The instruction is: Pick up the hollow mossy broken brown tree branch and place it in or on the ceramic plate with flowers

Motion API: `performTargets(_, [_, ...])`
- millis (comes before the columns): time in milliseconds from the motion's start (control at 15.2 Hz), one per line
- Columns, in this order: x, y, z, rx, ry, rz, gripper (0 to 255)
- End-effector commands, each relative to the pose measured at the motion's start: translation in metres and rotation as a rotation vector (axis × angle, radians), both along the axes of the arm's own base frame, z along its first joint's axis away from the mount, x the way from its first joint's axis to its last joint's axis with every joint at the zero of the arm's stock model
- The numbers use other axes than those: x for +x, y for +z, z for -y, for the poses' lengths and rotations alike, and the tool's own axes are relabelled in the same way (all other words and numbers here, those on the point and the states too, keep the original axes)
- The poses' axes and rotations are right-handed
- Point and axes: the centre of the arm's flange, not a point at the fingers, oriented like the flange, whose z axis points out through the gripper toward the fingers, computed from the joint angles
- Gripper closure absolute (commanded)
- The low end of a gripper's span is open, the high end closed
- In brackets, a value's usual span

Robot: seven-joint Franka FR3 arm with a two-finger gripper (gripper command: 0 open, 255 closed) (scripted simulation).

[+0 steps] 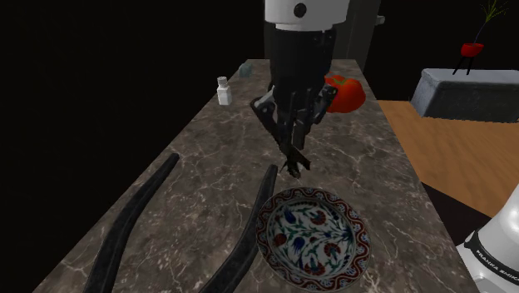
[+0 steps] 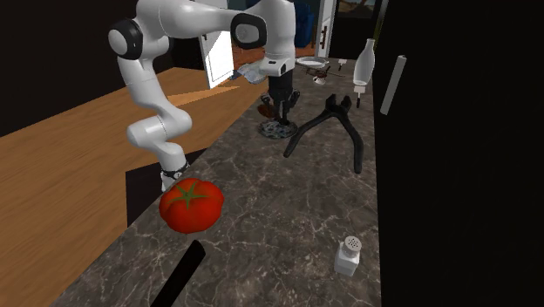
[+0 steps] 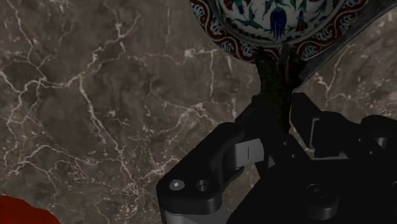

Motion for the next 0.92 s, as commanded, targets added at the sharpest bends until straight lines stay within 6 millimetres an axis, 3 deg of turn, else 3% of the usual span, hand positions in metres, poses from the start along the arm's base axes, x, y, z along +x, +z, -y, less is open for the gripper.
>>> performTargets(0, [-0.025,-0.001,-0.009,0.0,-0.002,0.0,255])
performTargets(330, [-0.085,0.0,-0.036,0.0,-0.002,0.0,255])
performTargets(858, [-0.087,-0.037,-0.037,0.0,-0.002,0.0,255])
